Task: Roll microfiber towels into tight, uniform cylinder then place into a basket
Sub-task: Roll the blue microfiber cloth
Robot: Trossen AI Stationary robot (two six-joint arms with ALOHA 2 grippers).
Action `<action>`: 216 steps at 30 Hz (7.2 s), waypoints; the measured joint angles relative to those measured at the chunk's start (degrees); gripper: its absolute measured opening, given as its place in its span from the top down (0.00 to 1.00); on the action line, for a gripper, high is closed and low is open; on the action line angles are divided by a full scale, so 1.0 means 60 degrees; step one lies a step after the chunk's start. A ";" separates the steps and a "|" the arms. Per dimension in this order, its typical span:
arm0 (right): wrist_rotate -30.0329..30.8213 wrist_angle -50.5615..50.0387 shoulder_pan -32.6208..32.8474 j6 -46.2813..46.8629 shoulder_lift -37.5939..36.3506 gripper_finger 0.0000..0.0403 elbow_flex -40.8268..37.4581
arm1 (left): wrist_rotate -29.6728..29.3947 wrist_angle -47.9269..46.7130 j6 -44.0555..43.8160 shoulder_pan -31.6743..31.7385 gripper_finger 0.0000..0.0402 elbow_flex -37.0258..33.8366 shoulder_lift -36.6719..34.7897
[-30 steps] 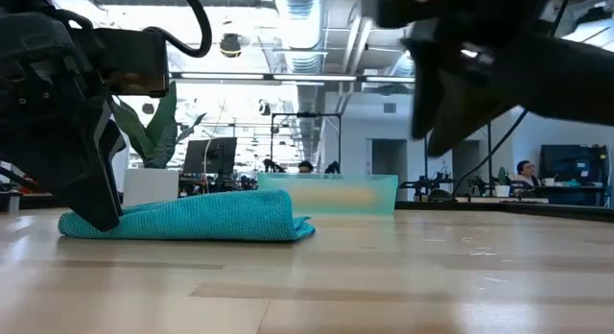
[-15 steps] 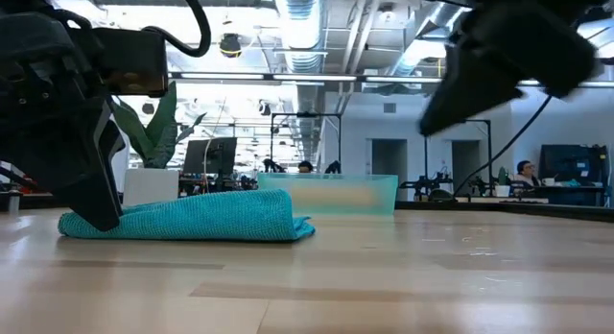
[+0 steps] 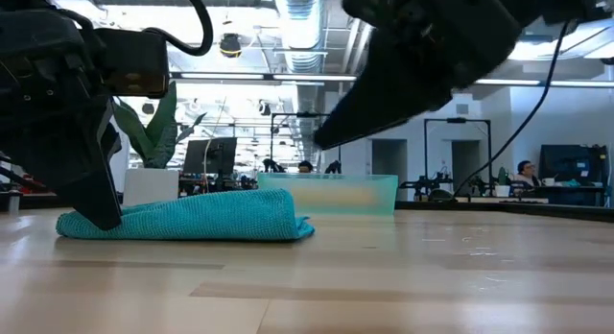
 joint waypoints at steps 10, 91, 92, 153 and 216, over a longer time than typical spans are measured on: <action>-0.0572 0.1043 0.0194 -0.2625 0.1527 0.44 0.1004 | -0.0011 -0.0008 0.0028 0.0000 0.68 0.0000 0.0000; -0.3830 -0.3208 -0.0847 0.0866 0.2725 0.99 0.3774 | -0.3384 -0.1958 0.2368 -0.1566 0.68 0.1198 0.0007; -0.3967 -0.3204 -0.0876 0.1148 0.2725 0.98 0.3777 | -0.3323 -0.1968 0.2386 -0.1568 0.68 0.1198 0.0007; -0.8760 -0.1984 -0.1887 0.5076 0.2725 0.96 0.3796 | -0.3100 0.1899 0.5342 -0.2641 0.68 0.0565 -0.0004; -0.5813 -0.2731 -0.0050 0.2211 0.2728 0.94 0.3814 | 0.5881 0.0522 -0.1526 0.1360 0.97 0.1309 0.0594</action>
